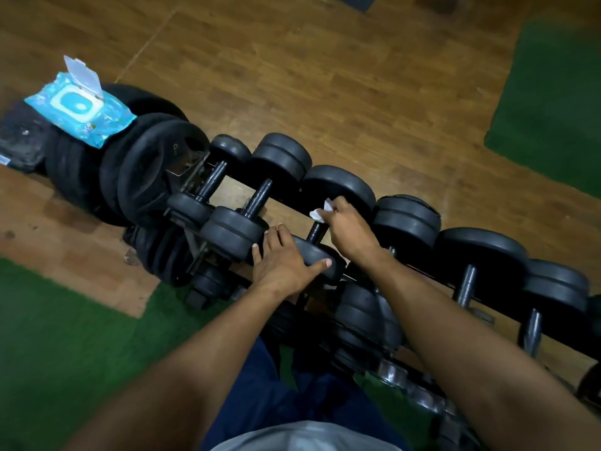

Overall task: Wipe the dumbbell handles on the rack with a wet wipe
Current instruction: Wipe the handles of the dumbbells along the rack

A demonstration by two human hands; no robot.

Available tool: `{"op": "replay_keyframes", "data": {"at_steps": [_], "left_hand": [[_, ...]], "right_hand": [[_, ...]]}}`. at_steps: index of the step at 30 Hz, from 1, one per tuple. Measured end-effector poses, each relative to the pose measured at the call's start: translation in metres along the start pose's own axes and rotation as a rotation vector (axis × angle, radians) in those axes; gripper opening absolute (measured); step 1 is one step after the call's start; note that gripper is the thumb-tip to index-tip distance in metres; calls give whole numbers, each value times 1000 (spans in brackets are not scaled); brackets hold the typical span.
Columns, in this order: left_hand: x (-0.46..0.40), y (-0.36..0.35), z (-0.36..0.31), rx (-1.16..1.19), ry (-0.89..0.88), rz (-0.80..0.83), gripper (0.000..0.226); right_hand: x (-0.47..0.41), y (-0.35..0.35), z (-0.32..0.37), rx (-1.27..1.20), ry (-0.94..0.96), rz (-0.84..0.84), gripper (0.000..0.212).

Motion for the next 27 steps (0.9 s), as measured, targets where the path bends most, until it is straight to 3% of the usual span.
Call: {"op": "replay_keyframes", "data": {"at_steps": [2, 5, 10, 15, 19, 23, 25, 27], "left_hand": [[1, -1, 1, 10, -3, -15, 133], [2, -2, 1, 18, -13, -48, 130], [2, -5, 1, 18, -14, -43, 130], [3, -2, 0, -2, -9, -31, 131], [3, -2, 2, -2, -21, -50, 130], [3, -3, 3, 6, -34, -72, 128], [3, -3, 3, 4, -38, -69, 129], [3, -3, 3, -2, -39, -61, 129]], "right_hand": [[4, -6, -4, 100, -28, -58, 47], [13, -10, 1, 74, 77, -93, 33], [11, -6, -4, 100, 221, -58, 33], [-3, -11, -5, 115, -55, -187, 33], [3, -11, 13, -268, -309, -398, 38], [16, -30, 18, -828, -653, -367, 22], [18, -32, 17, -1194, -809, -408, 29], [14, -28, 12, -1348, -863, -416, 28]]}}
Point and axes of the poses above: each hand's wrist, its own x-axis away from the middle knuckle, its own y-axis out of the back of the hand, z = x × y, the point moved 2 cm from there along -x, towards the middle knuckle, and after that the axes turned 10 degrees about y, right-handed, at the moved point
